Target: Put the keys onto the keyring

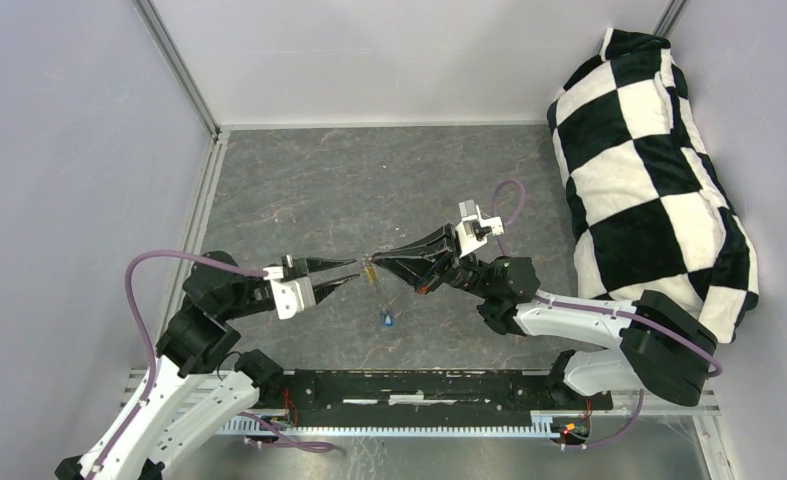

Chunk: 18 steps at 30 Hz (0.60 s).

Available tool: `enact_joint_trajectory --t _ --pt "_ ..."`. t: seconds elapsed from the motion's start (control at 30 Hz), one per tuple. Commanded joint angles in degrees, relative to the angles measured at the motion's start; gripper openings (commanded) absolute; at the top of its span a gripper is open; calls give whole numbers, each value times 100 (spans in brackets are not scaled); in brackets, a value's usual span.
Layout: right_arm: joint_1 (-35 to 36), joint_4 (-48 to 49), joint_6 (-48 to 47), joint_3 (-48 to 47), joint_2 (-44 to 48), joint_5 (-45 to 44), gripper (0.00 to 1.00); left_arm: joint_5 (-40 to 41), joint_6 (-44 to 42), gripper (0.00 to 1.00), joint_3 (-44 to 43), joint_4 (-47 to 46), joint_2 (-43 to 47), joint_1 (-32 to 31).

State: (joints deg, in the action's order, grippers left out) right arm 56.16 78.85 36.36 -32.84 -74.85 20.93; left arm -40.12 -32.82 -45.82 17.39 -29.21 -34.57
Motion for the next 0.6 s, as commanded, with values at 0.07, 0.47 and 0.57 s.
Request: enact_joint_trajectory --t 0.07,0.47,0.57 --pt "35 438 27 -21 64 76 0 4 1274 35 -105 -490 -146 -15" --pt "35 422 3 31 95 86 0 -454 1416 25 -200 -485 -416 -15" --pt "31 413 -2 49 102 81 0 -375 1355 22 -200 -475 -391 -15"
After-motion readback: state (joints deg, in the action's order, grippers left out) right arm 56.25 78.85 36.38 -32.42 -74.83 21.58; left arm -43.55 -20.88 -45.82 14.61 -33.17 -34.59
